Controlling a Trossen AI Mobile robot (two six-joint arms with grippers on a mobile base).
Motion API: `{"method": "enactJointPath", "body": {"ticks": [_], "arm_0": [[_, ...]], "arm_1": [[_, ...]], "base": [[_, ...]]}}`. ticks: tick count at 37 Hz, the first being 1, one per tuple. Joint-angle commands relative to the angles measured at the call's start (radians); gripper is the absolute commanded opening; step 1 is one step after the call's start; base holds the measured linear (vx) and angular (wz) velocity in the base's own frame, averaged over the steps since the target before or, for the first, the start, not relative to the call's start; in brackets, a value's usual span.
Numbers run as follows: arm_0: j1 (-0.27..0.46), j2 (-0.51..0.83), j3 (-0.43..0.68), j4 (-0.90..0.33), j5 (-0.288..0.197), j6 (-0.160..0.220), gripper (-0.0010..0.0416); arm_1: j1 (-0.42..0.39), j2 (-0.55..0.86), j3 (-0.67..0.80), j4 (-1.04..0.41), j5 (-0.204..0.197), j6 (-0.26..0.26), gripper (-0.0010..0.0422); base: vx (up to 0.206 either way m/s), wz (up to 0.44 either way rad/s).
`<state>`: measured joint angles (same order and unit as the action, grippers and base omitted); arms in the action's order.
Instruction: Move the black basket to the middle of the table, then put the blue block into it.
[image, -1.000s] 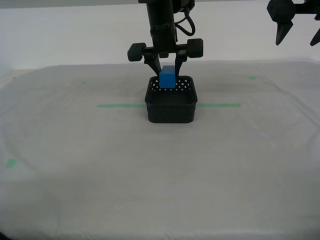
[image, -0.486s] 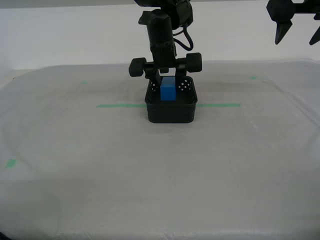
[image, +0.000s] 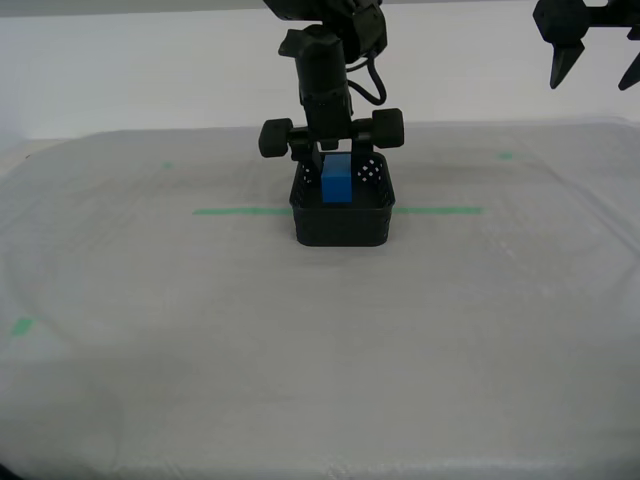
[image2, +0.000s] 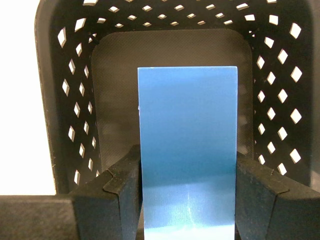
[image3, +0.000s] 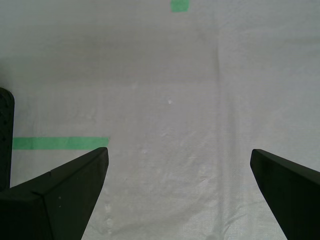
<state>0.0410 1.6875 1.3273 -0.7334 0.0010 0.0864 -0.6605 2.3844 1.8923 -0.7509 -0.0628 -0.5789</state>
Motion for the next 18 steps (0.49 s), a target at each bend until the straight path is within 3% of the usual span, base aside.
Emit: {"method": "enactJointPath", "body": {"ticks": [1, 18], "arm_0": [[0.001, 0.000, 0.001, 0.001, 0.000, -0.001, 0.0398], [0.001, 0.000, 0.001, 0.001, 0.000, -0.001, 0.0399]], "arm_1": [[-0.002, 0.000, 0.001, 0.002, -0.005, -0.005, 0.0046], [-0.003, 0.000, 0.001, 0.000, -0.004, 0.006, 0.0249]], "base": [[0.000, 0.000], [0.000, 0.000]]}}
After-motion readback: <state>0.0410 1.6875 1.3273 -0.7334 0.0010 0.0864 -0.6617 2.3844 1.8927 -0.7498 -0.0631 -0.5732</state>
